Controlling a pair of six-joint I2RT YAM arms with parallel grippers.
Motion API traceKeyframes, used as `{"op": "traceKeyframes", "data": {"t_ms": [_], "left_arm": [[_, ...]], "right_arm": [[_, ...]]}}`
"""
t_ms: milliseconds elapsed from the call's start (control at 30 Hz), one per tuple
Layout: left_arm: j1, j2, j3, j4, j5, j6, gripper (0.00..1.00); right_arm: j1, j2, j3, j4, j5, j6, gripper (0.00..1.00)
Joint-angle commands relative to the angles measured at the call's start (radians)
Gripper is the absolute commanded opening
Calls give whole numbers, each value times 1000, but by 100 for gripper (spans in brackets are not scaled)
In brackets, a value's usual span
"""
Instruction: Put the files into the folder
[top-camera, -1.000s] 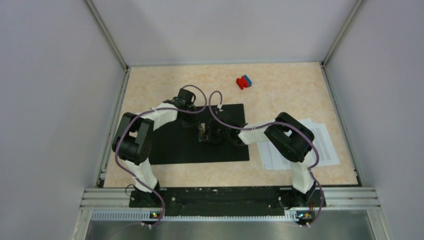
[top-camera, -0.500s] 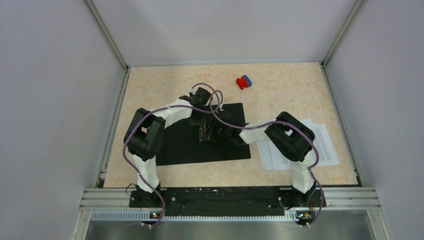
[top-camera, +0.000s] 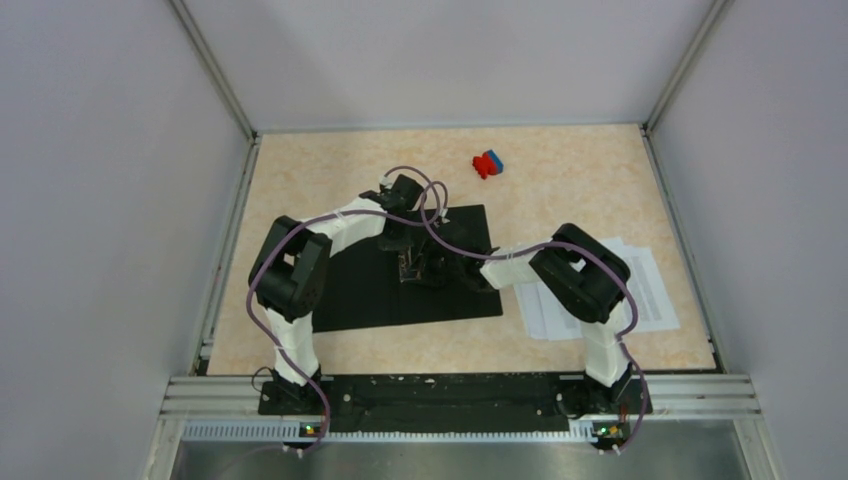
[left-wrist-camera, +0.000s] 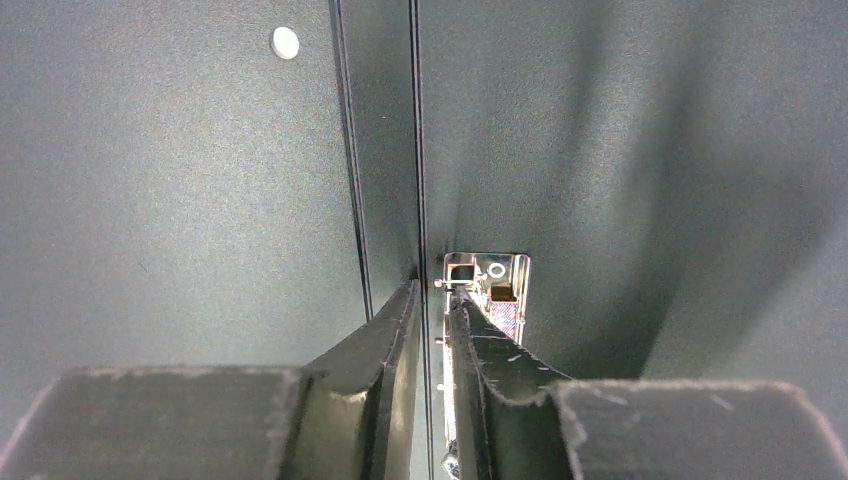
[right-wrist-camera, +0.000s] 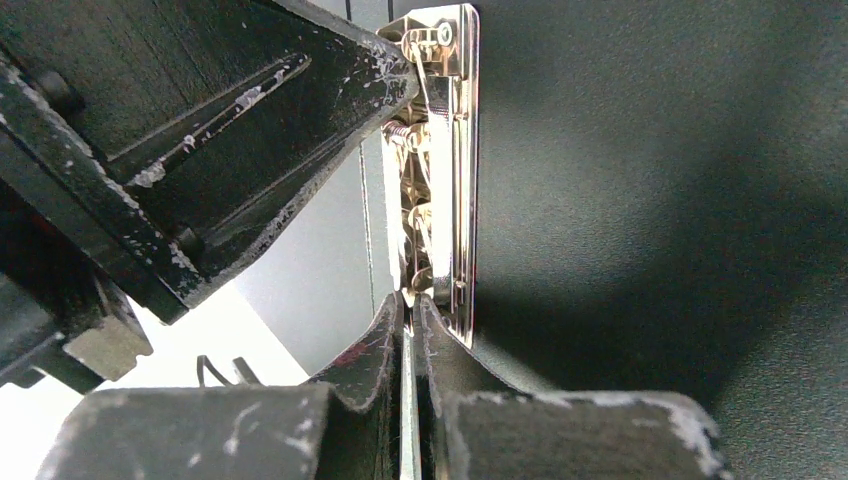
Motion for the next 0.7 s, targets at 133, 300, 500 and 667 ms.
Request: {"op": "traceKeyframes", "data": {"t_ms": [133, 300, 500, 667], "left_arm": [[20, 170, -94, 33, -27, 21, 23], [24, 169, -96, 36, -19, 22, 23], [27, 171, -95, 37, -15, 23, 23], [27, 170, -96, 38, -12, 25, 23]], "right_arm": [[-11, 49, -42, -370, 206, -48, 0], [-9, 12, -75, -385, 281, -54, 0], [8, -21, -55, -469, 376, -79, 0], [14, -57, -62, -428, 350, -87, 0]]}}
